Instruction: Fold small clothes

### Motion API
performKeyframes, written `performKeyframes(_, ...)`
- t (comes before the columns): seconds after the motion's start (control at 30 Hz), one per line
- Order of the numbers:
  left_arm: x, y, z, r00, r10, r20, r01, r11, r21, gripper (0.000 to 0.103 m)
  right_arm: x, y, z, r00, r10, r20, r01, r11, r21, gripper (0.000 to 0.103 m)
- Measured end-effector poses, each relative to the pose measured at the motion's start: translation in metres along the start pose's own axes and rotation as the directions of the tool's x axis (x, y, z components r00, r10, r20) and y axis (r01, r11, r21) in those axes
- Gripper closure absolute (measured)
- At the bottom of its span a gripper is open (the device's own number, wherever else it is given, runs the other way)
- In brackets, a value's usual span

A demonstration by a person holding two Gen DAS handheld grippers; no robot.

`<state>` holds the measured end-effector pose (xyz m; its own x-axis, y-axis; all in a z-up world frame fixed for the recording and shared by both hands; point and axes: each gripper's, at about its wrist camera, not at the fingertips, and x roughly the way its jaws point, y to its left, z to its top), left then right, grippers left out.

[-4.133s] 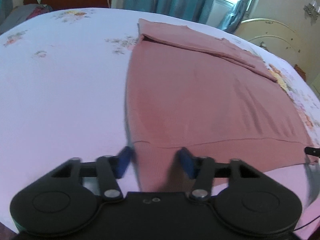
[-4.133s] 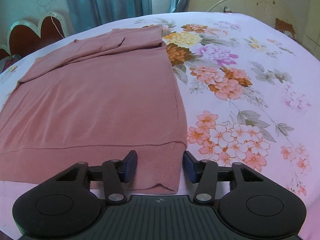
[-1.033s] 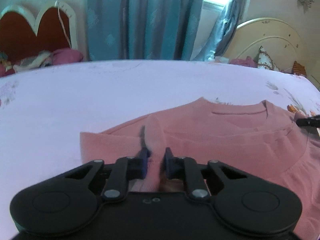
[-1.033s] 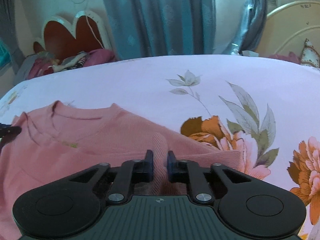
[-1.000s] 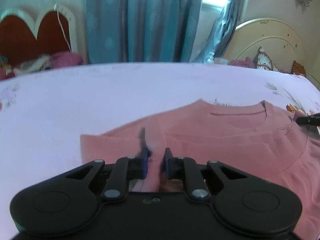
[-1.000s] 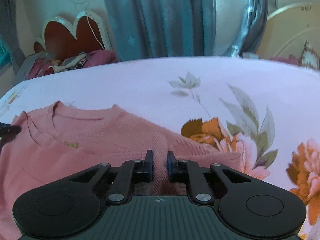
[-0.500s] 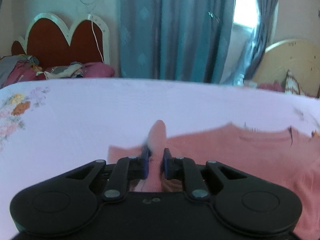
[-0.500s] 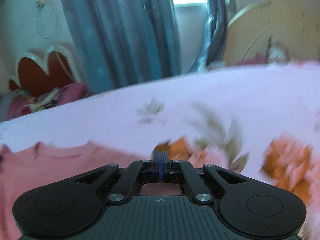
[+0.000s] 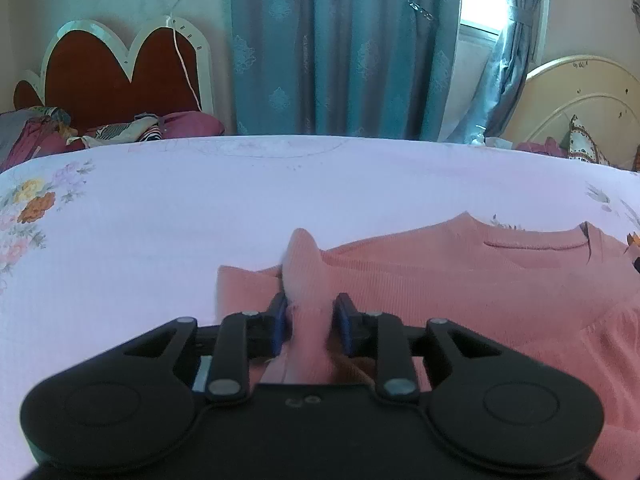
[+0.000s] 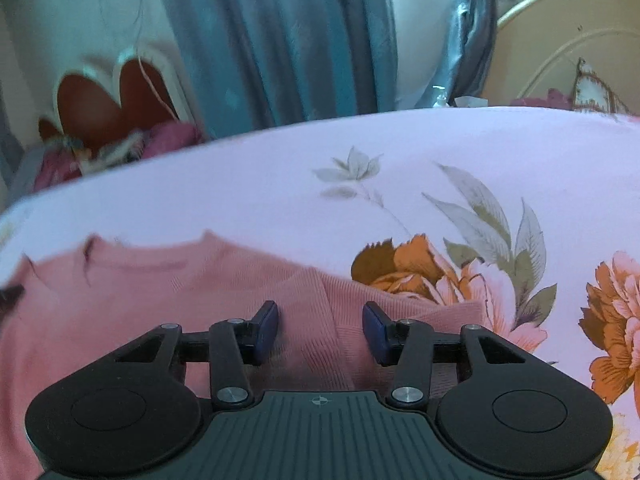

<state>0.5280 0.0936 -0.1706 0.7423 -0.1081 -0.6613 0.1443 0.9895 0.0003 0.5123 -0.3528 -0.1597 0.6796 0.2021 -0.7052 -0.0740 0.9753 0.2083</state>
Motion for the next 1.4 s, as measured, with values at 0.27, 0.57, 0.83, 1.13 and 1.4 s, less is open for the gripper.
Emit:
performKeyframes(0.27, -0.002, -0.002, -0.005, 1.000, 0.013, 0.008, -0.013, 1.000, 0.016, 0.044, -0.018, 0.007, -0.004, 0.968, -0.164, 0.191, 0.171, 0.985, -0.020, 0.096)
performKeyframes(0.57, -0.017, 0.005, -0.009, 0.996, 0.077, 0.045, -0.077, 0.997, 0.000, 0.053, -0.009, -0.005, -0.013, 0.975, -0.188, 0.115, 0.184, 0.982, 0.046, 0.098)
performKeyframes(0.83, -0.064, -0.026, -0.026, 0.995, -0.019, 0.094, 0.011, 0.996, 0.093, 0.051, -0.054, 0.034, -0.027, 0.992, -0.067, 0.107, 0.066, 0.998, 0.009, 0.098)
performKeyframes(1.13, -0.064, -0.026, -0.061, 1.000, 0.018, -0.004, -0.018, 0.995, 0.101, 0.046, -0.067, 0.051, -0.064, 0.997, -0.060, 0.047, 0.059, 0.998, 0.015, 0.098)
performKeyframes(1.4, -0.079, -0.013, -0.072, 0.998, 0.067, -0.012, -0.065, 0.994, 0.087, 0.046, -0.084, 0.030, -0.091, 0.974, -0.224, 0.018, 0.224, 0.974, -0.017, 0.098)
